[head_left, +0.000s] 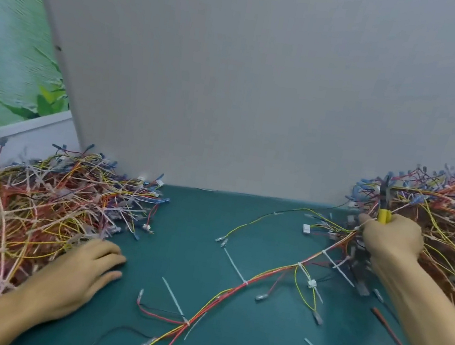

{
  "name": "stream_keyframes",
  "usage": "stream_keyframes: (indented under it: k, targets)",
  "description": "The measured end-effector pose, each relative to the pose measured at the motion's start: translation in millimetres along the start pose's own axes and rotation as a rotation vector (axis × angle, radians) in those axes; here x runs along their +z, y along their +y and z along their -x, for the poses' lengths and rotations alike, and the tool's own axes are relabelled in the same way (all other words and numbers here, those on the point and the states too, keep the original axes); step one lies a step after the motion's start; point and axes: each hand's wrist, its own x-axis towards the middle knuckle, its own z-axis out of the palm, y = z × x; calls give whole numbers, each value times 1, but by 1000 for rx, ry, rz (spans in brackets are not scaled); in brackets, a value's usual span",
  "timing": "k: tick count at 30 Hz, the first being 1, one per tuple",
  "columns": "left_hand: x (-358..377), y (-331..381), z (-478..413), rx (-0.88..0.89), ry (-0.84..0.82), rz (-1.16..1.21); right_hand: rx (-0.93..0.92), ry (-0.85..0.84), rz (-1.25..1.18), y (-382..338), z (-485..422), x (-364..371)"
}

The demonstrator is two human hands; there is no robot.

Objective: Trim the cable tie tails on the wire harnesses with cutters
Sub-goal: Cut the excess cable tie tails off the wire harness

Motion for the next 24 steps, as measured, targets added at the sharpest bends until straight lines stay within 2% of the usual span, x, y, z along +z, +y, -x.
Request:
stream_keyframes:
  k: [3,6,8,12,14,19,24]
  targets:
    - [-10,5,4,-43,30,60,11,-75,17,1,3,0]
    - [-27,38,-13,-49,100,129,25,-142,21,0,5,0]
    - [-36,68,-24,-43,-19,144,22,-171,10,-1,6,0]
    - [-37,120,-28,-79,-411,58,-24,-208,40,-5,7,-4]
    - [-37,130,-29,-101,-464,41,-34,-203,32,-7,6,-7]
    - [-52,127,-41,-81,-466,-56,-61,-176,32,-16,2,-16]
    - [-99,108,-80,-31,-264,-117,-71,-165,-14,-28,-1,-24]
